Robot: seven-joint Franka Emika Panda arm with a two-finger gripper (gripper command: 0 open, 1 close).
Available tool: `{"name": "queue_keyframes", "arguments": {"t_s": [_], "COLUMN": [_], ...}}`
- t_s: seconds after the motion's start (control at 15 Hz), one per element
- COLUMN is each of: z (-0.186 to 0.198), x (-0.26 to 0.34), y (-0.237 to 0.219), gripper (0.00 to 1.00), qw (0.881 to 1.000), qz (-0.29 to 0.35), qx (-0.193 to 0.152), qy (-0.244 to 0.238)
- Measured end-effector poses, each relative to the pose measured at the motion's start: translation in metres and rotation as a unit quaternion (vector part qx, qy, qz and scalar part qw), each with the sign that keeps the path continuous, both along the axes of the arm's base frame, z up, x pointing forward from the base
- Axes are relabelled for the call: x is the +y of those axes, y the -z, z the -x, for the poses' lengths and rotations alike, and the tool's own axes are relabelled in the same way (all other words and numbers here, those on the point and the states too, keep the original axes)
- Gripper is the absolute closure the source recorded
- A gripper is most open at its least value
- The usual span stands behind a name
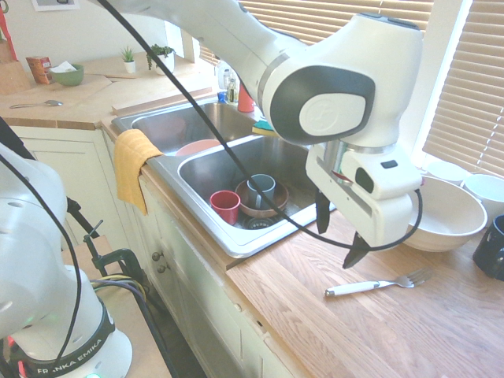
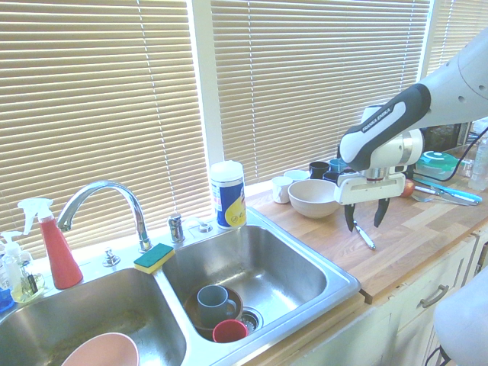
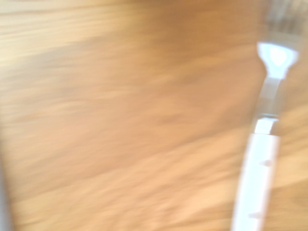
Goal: Put the fork into the sink
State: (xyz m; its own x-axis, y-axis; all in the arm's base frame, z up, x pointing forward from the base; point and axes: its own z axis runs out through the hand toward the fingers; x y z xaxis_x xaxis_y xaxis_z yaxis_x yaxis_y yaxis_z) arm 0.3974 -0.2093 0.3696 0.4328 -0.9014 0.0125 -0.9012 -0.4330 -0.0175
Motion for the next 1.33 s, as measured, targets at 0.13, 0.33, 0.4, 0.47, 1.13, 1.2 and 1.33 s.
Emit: {"name": "queue_keyframes", "arguments": {"t_s": [0.13, 0.33, 0.4, 0.47, 1.13, 1.2, 1.33], "z": [0.003, -0.004, -0.006, -0.008, -0.018, -0.018, -0.017], "x": [-0.019, -0.036, -0.038, -0.038, -0.032, -0.032, -0.031], "y": [0.015, 0.027, 0.03, 0.033, 0.04, 0.04, 0.043], "gripper": [0.0, 0.0, 0.0, 1.0, 1.0, 1.0, 1.0], "qw": [1.0, 1.0, 1.0, 1.0, 1.0, 1.0, 1.0], "qz": [0.0, 0.005, 0.006, 0.007, -0.005, -0.005, -0.006], "qx": [0.002, 0.0, 0.0, -0.001, -0.012, -0.012, -0.01], "qy": [0.01, 0.016, 0.016, 0.017, 0.022, 0.022, 0.022]}}
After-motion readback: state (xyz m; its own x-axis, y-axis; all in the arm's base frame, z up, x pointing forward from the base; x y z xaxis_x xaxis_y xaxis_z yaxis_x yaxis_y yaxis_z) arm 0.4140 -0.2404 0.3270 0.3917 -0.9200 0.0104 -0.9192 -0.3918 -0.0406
